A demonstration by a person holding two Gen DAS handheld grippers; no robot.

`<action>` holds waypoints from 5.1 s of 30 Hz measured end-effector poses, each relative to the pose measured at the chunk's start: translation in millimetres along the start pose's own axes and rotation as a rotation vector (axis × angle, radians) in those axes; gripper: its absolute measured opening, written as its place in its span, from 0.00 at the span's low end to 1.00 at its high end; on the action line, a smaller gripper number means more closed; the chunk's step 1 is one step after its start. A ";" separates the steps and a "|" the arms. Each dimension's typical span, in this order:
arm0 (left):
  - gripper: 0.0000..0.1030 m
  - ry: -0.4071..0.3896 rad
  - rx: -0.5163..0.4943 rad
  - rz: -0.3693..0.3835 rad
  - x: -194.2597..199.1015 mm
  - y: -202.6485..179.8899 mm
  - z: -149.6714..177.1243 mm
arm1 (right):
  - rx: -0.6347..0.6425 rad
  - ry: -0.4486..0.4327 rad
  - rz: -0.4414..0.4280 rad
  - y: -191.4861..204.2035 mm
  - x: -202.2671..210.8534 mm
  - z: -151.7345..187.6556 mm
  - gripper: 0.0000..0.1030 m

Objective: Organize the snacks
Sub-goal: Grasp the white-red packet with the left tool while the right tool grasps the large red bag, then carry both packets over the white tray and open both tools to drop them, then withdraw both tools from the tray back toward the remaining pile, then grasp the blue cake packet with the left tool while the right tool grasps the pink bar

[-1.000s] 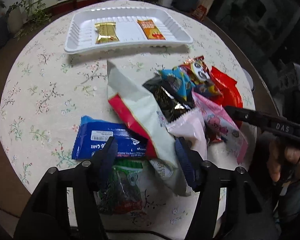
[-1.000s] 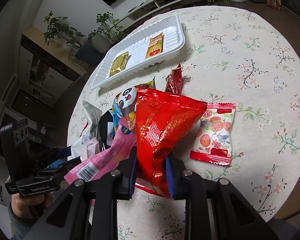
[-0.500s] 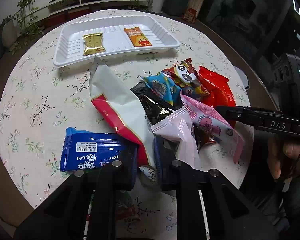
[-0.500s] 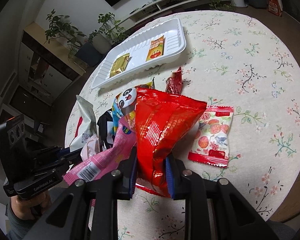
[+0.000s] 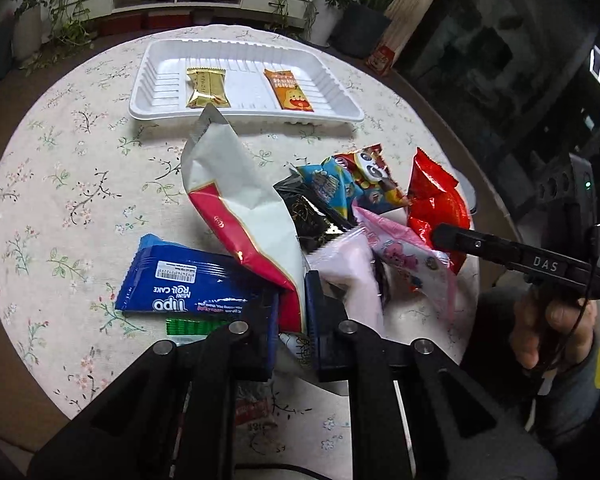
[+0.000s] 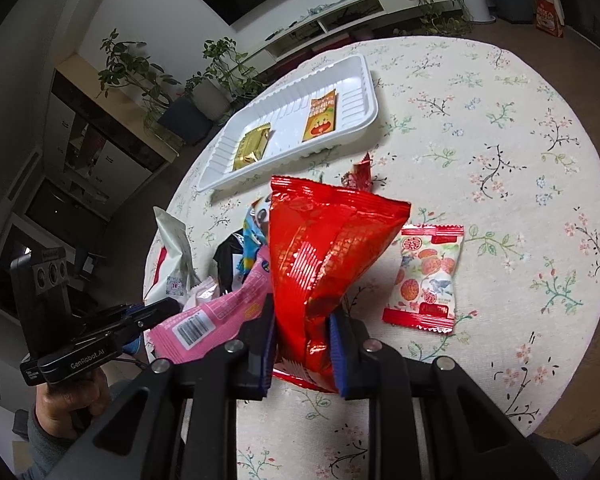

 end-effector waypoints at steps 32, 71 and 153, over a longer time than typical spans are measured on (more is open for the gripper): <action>0.10 -0.209 0.105 0.178 77.3 68.2 -165.9 | 0.008 -0.124 -0.122 -12.6 47.2 -171.8 0.24; 0.64 -0.034 0.138 0.026 -80.2 99.2 -193.5 | 0.026 0.219 -0.050 -10.4 -171.2 -192.0 0.55; 0.32 0.477 -0.961 -0.105 -62.7 10.9 -3.6 | 0.288 0.253 0.137 37.9 -42.5 36.0 0.45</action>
Point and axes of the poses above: each gripper's, at about its wrist camera, not at the fingertips, and x roughly against the way its jaws point, y to its left, z to its underside, the point moved 5 cm from there along -x, roughly the way its jaws point, and after that the axes turned 4 degrees about x, right-handed, at the moved point
